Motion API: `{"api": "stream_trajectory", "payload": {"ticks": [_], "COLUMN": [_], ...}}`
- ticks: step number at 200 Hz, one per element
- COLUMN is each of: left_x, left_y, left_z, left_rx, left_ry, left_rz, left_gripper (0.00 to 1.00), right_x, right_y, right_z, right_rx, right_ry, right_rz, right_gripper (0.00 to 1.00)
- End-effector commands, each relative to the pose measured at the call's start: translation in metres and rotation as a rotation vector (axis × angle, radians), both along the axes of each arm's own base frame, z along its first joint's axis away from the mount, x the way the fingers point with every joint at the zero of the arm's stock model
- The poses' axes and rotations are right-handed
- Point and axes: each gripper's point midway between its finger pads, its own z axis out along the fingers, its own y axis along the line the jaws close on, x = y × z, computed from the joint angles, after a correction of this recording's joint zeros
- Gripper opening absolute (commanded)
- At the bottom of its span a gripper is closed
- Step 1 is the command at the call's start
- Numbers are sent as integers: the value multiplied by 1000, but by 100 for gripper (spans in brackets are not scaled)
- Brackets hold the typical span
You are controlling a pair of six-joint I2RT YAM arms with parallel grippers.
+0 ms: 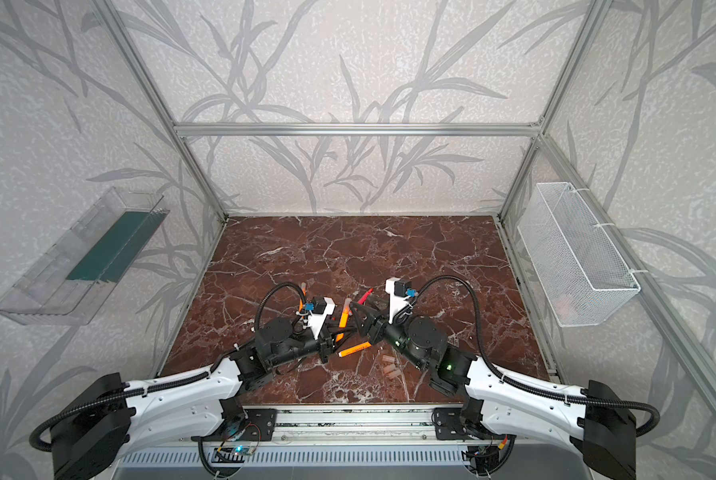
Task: Insert the pens into the pen caps
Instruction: 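Push the cap down onto the orange highlighter with the right gripper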
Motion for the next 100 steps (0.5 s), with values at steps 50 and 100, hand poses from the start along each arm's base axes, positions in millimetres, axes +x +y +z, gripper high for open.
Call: {"api": "stream_trajectory", "payload": {"ticks": [50, 100], "left_x": [-6, -6], "left_y": [2, 3], "left_z": [4, 5], "left_rx": [3, 5], "left_ry": [-50, -52], "left_rz": [-27, -22], "left_gripper": [0, 0], "right_x": [10, 9], "right_y": [32, 41], "right_z": [6, -2], "right_rx": [-35, -63], "right_ry": [-6, 17], "right_rz": [43, 75], "right_gripper": [40, 11]}}
